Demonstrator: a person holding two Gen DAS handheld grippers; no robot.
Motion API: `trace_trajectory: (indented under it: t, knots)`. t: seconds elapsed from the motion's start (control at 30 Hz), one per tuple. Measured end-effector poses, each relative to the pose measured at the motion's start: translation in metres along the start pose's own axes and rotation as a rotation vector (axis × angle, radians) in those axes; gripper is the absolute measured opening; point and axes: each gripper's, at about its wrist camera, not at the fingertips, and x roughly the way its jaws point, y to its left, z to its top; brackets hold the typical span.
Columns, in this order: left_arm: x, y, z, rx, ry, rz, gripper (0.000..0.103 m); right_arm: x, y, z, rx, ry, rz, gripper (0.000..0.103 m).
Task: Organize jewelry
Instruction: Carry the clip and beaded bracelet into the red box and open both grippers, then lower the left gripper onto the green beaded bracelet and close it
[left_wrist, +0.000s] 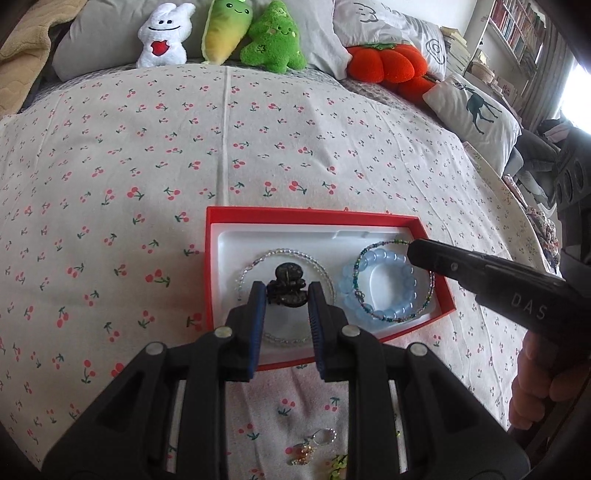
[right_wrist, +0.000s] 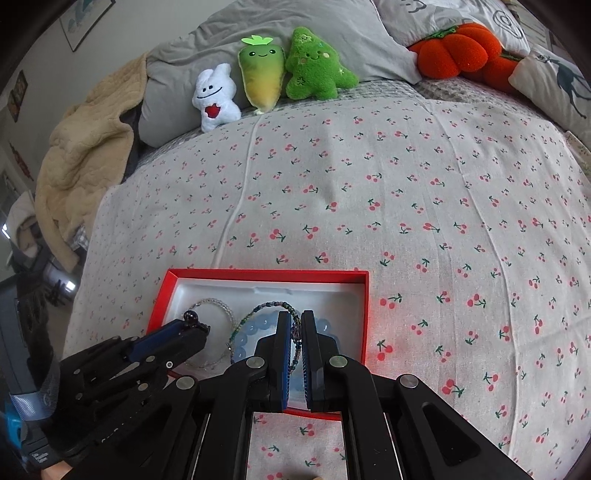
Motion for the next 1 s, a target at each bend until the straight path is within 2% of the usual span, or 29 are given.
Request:
trace_trajectory:
  t: [0.1,0.17,0.27,0.33,0.4,0.47,0.53,0.7,0.8,0.83,0.87,1.0]
  knots:
    - [-0.007,-0.004,-0.001,0.017,0.002,0.001,0.028,-0.001,-0.003,-0.001,0.012,0.009,-0.005,0.009]
    - [-0.014,-0.006,-0.003,0.03,0.004,0.016,0.036,-0.004,-0.003,-0.002,0.01,0.023,-0.007,0.013]
    - [-0.028,-0.007,-0.011,0.021,0.011,0.028,0.049,-0.012,-0.003,-0.008,-0.005,0.049,-0.025,0.013]
    - [-0.04,-0.008,-0.018,0.018,0.01,0.044,0.062,-0.019,-0.004,-0.013,-0.012,0.065,-0.026,0.013]
    - [-0.05,-0.006,-0.027,0.004,0.021,0.069,0.07,-0.026,-0.004,-0.018,-0.022,0.072,-0.03,0.014]
    - [-0.059,-0.002,-0.036,-0.022,0.032,0.077,0.073,-0.033,-0.003,-0.025,-0.034,0.08,-0.033,0.014]
    - [-0.064,0.002,-0.047,-0.041,0.047,0.083,0.08,-0.039,-0.001,-0.033,-0.044,0.096,-0.035,0.015]
    - [-0.069,0.011,-0.069,-0.036,0.098,0.131,0.082,-0.048,0.007,-0.057,-0.096,0.144,-0.029,0.018]
    - [-0.069,0.021,-0.084,-0.052,0.14,0.148,0.082,-0.045,0.007,-0.074,-0.095,0.207,-0.013,0.035]
    - [-0.068,0.024,-0.089,-0.053,0.153,0.149,0.082,-0.044,0.007,-0.08,-0.095,0.224,-0.003,0.056]
    - [-0.069,0.026,-0.094,-0.053,0.162,0.152,0.082,-0.044,0.007,-0.085,-0.097,0.229,0.002,0.069]
    - [-0.07,0.032,-0.113,-0.048,0.184,0.163,0.082,-0.046,0.012,-0.103,-0.138,0.238,0.0,0.071]
